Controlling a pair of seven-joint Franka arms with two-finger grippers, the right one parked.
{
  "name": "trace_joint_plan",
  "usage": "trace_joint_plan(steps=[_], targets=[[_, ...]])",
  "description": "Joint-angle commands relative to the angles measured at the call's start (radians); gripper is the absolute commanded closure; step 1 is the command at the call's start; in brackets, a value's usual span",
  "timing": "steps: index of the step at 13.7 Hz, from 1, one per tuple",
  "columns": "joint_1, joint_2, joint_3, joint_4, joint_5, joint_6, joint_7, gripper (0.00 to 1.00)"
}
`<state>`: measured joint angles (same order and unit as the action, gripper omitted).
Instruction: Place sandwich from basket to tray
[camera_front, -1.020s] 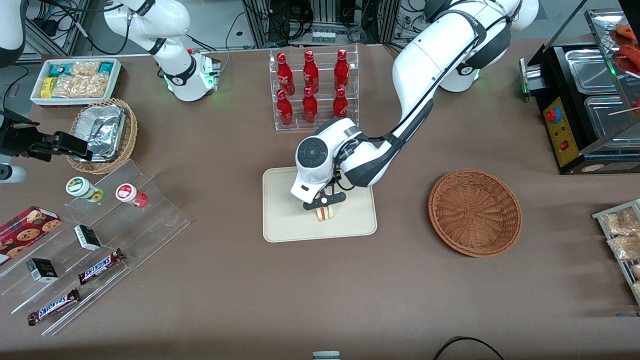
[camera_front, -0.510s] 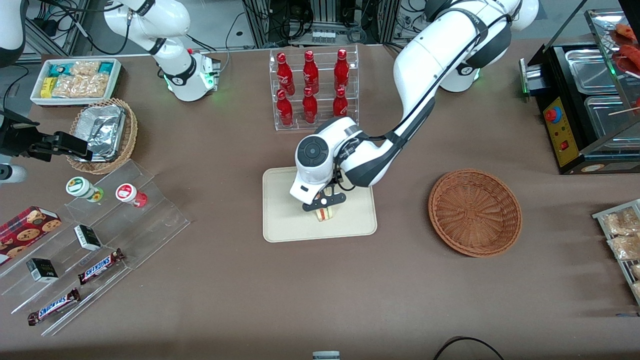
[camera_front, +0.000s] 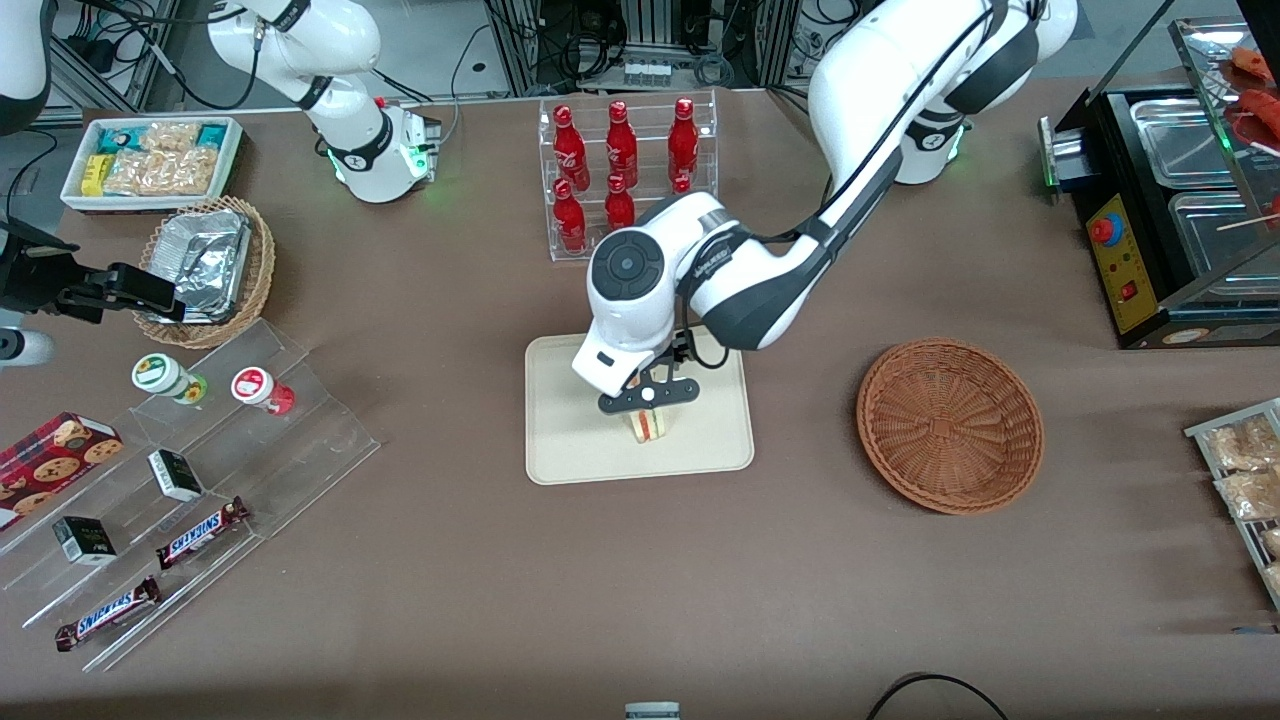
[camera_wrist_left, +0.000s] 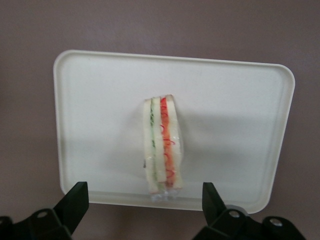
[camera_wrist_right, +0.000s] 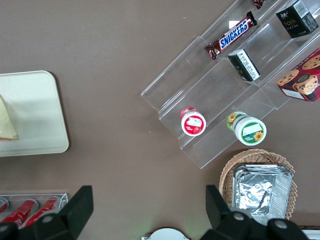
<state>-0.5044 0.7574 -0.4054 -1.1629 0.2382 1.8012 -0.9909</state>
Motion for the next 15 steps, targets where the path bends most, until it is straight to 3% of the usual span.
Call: trace_joint_plan(steps=[1,5,8,15], targets=[[0.071,-0.076,0.066,-0.033,-0.101,-0.071,0.191,0.00],[0.233,-0.234,0.065,-0.216,-0.134,-0.108,0.449,0.00],[0.340,-0.332,0.063,-0.325,-0.134,-0.112,0.543,0.00],[0.509,-0.475,0.068,-0.348,-0.151,-0.279,0.794,0.00]])
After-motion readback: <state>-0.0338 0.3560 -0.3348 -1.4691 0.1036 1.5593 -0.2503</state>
